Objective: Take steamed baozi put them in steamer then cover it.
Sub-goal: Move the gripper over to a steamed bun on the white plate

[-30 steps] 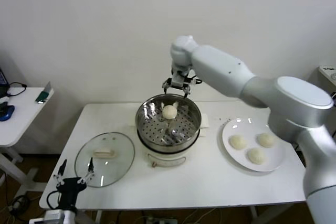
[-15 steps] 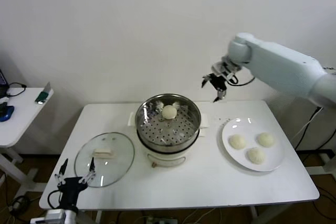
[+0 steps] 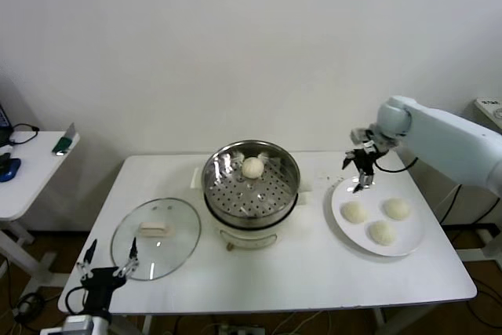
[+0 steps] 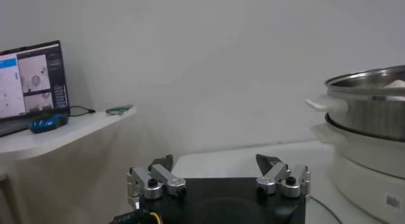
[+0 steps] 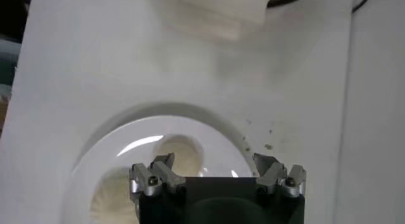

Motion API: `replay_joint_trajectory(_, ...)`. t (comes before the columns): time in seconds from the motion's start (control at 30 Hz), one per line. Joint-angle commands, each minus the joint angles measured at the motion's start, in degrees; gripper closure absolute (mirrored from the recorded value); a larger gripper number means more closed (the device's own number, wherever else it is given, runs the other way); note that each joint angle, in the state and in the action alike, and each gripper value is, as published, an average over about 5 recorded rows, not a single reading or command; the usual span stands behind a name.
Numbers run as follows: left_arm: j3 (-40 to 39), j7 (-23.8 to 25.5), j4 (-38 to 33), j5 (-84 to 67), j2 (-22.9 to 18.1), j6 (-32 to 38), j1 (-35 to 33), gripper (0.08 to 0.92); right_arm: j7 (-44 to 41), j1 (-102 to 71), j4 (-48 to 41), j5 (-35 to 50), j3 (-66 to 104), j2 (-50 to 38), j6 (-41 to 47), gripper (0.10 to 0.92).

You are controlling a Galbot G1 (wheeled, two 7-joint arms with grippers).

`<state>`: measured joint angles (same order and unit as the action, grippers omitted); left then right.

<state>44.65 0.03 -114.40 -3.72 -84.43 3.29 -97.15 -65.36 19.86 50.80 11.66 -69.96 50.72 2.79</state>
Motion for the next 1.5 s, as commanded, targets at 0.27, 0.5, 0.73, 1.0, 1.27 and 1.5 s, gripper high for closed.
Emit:
replay_joint_trajectory(0.27, 0.00, 0.08, 0.77, 0.62, -0.23, -0.10, 0.21, 0.177, 0.54, -10.47, -7.75, -7.20, 7.47, 1.26, -0.59, 0.203)
replay_joint_trajectory(0.5, 0.16, 0.10, 1.05, 0.86, -0.35, 0.12, -0.26, 0.177, 0.55, -12.24, -11.00, -9.16, 9.79, 2.64, -1.79, 0.203)
replay_joint_trajectory(0.73, 0.09, 0.06, 1.35, 1.12, -0.49, 0.25, -0.27, 0.177, 0.55, -13.27, -11.96, -9.48, 10.82, 3.73, -1.97, 0.203)
replay_joint_trajectory(1.0, 0.04, 0.04, 1.34, 1.50, -0.53, 0.31, -0.37, 0.177, 0.48, -14.03, -15.37, -10.75, 12.65, 6.22, -3.44, 0.203)
replay_joint_trajectory(1.27, 0.04, -0.02, 1.49, 1.58, -0.56, 0.52, -0.58, 0.177, 0.01, -13.85, -15.65, -10.62, 13.04, 6.73, -3.96, 0.229)
replay_joint_trajectory(1.5, 0.10, -0.05, 1.44, 1.40, -0.66, 0.70, -0.83, 0.177, -0.77, -13.26, -14.91, -10.39, 13.03, 6.16, -4.11, 0.291)
